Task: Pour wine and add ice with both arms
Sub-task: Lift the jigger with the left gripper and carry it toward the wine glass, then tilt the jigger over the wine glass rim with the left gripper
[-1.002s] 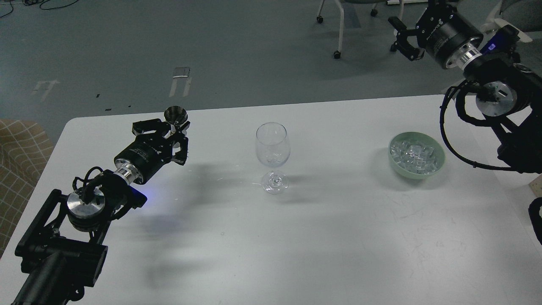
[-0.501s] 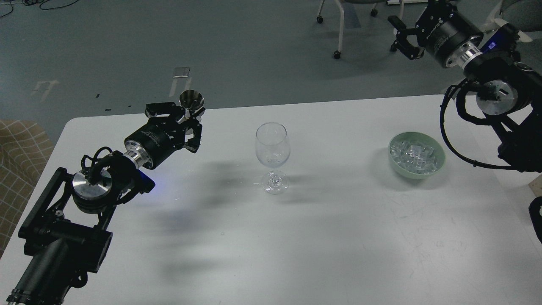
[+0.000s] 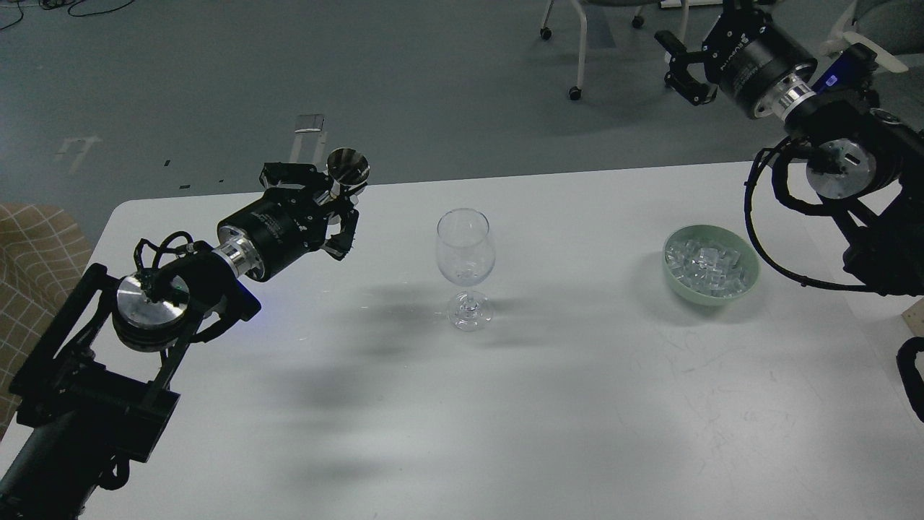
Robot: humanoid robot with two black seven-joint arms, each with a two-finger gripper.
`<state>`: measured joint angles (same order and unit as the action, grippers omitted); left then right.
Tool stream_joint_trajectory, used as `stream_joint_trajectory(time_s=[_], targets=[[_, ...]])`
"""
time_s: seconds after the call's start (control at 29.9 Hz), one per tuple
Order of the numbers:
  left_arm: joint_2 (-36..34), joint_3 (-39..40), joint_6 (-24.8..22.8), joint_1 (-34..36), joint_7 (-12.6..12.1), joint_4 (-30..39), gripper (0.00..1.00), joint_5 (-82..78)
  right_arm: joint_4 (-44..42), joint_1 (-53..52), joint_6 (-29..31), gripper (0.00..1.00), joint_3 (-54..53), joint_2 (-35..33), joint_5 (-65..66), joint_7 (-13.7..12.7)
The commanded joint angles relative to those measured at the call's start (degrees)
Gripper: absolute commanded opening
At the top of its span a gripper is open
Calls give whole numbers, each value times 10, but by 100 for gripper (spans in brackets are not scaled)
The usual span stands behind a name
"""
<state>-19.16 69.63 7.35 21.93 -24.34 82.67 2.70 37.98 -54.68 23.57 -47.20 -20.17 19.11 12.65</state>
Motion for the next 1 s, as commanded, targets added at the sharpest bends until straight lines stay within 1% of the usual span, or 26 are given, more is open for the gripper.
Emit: stream_joint_trajectory(time_s=[0.0, 0.23, 0.33, 0.5, 0.97], targets=[[-2, -15, 19, 7, -4, 12, 0, -1, 0, -1, 1, 100, 0, 2, 0, 0], [6, -35, 35, 25, -4, 22, 0, -8, 2, 2, 2, 100, 0, 1, 0, 0], [5, -56, 35, 29, -4, 22, 0, -12, 2, 3, 2, 100, 0, 1, 0, 0], [19, -63, 36, 31, -4, 22, 0, -21, 3, 5, 2, 100, 0, 2, 0, 0], [21, -93, 36, 47, 0, 18, 0, -61, 2, 5, 2, 100, 0, 7, 0, 0]])
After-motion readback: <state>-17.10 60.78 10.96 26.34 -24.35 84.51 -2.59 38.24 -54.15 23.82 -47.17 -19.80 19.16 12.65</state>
